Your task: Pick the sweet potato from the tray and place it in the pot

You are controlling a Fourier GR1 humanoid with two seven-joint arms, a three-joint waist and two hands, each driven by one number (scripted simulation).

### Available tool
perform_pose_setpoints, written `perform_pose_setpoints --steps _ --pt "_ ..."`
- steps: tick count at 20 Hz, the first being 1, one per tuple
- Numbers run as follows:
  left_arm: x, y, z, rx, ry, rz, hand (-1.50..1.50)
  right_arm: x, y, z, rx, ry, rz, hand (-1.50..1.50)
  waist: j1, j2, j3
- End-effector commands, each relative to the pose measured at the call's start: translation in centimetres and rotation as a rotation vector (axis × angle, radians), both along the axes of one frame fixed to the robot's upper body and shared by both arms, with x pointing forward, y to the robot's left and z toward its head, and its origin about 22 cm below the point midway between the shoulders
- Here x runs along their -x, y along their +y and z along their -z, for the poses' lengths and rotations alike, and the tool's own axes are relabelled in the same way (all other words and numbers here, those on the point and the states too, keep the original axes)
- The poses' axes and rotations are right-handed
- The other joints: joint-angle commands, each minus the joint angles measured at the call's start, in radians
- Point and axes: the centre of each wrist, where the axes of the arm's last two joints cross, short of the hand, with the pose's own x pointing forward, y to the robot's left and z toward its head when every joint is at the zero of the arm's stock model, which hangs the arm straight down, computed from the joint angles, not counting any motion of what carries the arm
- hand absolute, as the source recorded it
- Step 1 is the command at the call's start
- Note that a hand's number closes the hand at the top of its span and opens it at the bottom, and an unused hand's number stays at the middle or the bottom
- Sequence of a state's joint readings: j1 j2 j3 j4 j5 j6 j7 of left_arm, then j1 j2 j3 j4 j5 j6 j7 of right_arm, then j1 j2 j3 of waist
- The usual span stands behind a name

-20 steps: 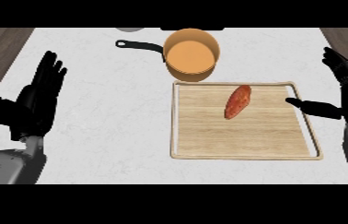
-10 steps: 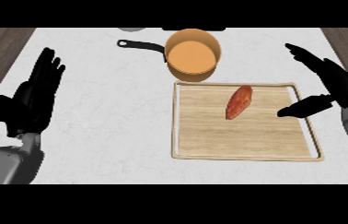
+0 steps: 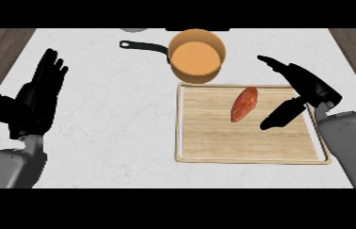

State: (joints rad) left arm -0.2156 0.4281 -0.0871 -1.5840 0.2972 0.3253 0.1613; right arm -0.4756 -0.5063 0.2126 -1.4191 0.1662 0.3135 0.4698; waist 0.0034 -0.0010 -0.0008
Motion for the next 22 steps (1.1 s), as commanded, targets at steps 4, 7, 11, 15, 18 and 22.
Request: perform_pose_setpoints --steps 4,7,11,15,18,22 --pt "0.8 0.3 -1.6 0.013 -0.013 -0.009 0.00 1.1 0.8 -0.4 0.003 0.046 -0.012 -1.50 -0.003 -0.001 0.001" --pt "0.6 -0.5 0.7 0.015 0.002 0.022 0.00 0.6 2.3 2.1 0.060 0.073 0.007 -1.50 0.000 0.001 0.001" --pt "1.2 -0.2 0.0 0.012 -0.026 -0.005 0.00 -2.2 1.7 0.7 0.113 0.099 0.055 -1.50 0.005 0.002 0.001" --pt "-0.7 1.1 -0.7 0.005 -0.006 -0.011 0.00 -1.4 2.4 2.7 0.125 0.105 0.050 -1.50 0.000 0.002 0.001" --pt "1.5 -0.6 1.0 0.022 -0.008 0.003 0.00 -0.4 4.4 6.0 0.099 0.091 0.031 -1.50 0.001 0.001 0.001" --pt "0.5 0.8 0.2 0.016 -0.001 0.003 0.00 -0.8 3.8 6.1 0.124 0.101 0.046 -1.50 0.000 0.001 0.001"
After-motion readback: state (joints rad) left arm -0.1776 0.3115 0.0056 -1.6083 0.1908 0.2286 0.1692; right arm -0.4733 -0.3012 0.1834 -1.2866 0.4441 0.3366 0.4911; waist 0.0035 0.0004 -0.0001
